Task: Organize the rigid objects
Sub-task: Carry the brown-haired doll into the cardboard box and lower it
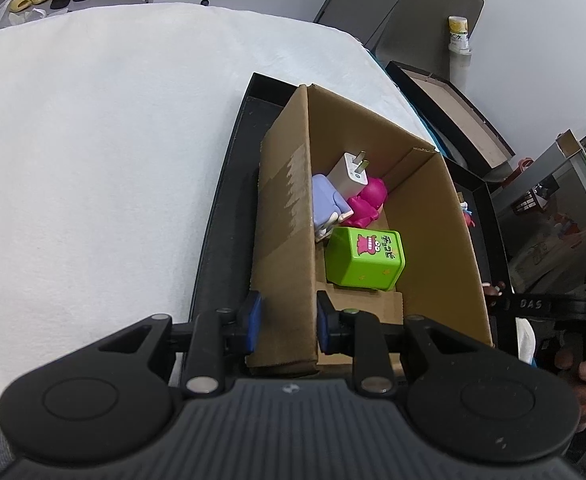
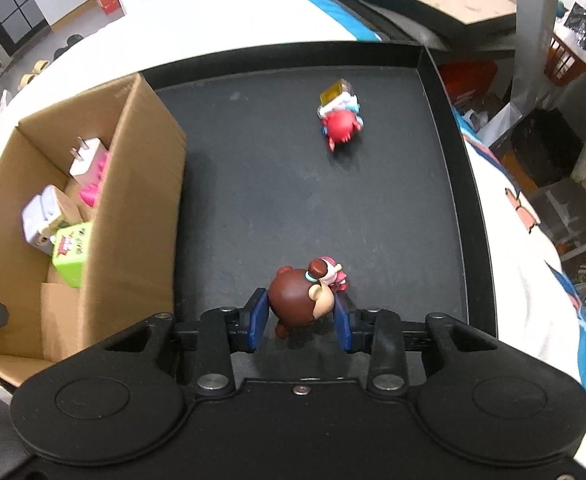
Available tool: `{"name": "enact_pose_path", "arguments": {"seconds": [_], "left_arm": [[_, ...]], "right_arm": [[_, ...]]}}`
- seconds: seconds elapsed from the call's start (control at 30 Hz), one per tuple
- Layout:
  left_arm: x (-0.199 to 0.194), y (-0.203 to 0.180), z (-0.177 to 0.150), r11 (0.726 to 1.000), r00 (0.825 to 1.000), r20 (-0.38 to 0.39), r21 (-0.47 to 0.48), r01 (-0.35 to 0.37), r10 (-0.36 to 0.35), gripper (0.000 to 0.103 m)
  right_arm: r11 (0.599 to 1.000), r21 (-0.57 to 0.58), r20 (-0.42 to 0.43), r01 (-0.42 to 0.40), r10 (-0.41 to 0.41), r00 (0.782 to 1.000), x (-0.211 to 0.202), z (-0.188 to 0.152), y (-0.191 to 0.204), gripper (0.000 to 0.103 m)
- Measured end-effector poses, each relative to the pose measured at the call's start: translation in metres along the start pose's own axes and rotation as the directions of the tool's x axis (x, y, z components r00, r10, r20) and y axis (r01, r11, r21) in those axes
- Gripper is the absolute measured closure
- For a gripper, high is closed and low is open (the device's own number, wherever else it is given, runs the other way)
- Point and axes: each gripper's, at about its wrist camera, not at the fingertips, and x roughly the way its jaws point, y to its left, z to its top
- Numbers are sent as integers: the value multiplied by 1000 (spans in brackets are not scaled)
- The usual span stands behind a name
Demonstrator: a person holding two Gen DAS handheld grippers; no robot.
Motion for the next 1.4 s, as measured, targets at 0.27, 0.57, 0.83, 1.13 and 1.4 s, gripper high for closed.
{"name": "enact_pose_path", "arguments": {"seconds": [0.27,0.57,0.83,1.13,1.4], "left_arm": [[-2,1,0,1000,1000,6,-5,22,-22,78],[-5,1,-1,999,999,19,-1,49,-49,78],[-8,4,-2,997,996,40,-7,79,-78,78],[-8,5,-3,996,995,46,-5,90,-90,80],[-7,7,-3,996,995,46,-9,84,-84,81]], "right_arm": [[999,-27,65,-18,20,998,-32,14,15,68],[997,-64,141,-50,59,988,-61,40,42,68],[994,-92,162,-63,78,984,-71,53,67,68],[987,-112,134,-115,130,982,-61,59,98,68],[981,-116,95,-158,170,981,-44,65,123,68]]}}
